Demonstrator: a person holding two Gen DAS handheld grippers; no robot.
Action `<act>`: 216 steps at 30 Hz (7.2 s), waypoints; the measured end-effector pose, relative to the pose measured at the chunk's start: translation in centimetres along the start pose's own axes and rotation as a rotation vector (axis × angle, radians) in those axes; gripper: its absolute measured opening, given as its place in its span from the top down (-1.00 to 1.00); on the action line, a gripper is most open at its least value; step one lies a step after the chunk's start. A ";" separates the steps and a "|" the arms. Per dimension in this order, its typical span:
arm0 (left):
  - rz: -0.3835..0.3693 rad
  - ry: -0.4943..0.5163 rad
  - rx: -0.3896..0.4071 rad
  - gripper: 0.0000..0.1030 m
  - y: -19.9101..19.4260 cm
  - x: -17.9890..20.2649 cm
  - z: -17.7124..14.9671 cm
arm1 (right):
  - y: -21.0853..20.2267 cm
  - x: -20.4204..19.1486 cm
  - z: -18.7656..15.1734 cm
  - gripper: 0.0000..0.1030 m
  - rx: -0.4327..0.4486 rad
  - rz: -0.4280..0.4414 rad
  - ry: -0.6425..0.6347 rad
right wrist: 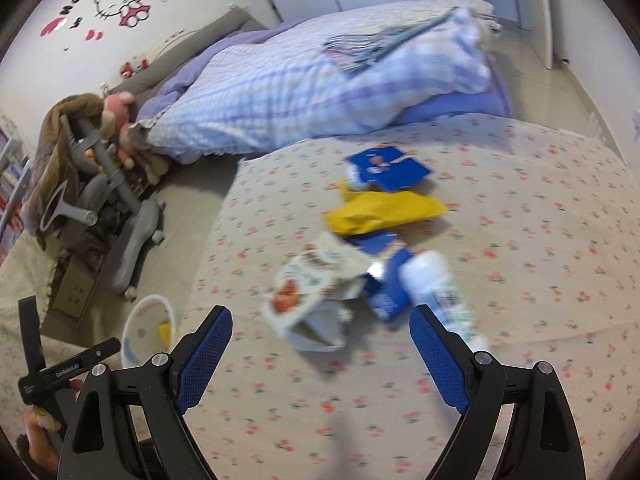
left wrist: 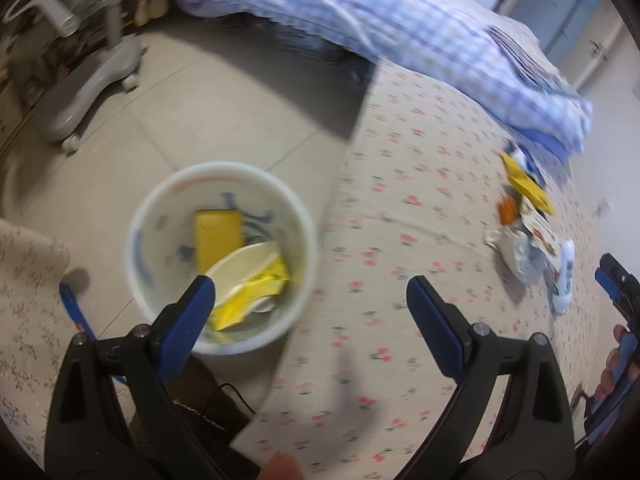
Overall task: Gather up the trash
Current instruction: 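Grasp the pecan snack bag with the left tool while the right tool approaches the white AD bottle, then close the right tool around the white AD milk bottle, then drop the white strip in the bin with left tool while right tool carries bottle, then open the right tool over the white bin to drop the AD bottle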
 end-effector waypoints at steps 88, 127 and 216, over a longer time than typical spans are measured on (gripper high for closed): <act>-0.216 0.462 0.136 0.91 3.2 23.0 1.3 | 4.6 9.6 -3.3 0.07 -0.172 0.002 0.149; -0.201 0.244 0.107 0.91 -0.6 11.7 0.9 | 3.1 10.4 -4.6 0.24 -0.195 -0.055 0.136; 0.179 -0.146 0.015 -0.90 -1.7 -17.1 -1.5 | 15.3 -28.9 -9.3 -0.33 -0.309 0.295 -0.275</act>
Point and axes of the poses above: each gripper's, at about its wrist camera, not at the fingertips, and y roughly the way its jaws point, x to its right, z to its top, the point moved 7 cm from there along y, roughly the way its jaws point, and after that the axes turned 6 degrees about x, right-handed, at the moved point
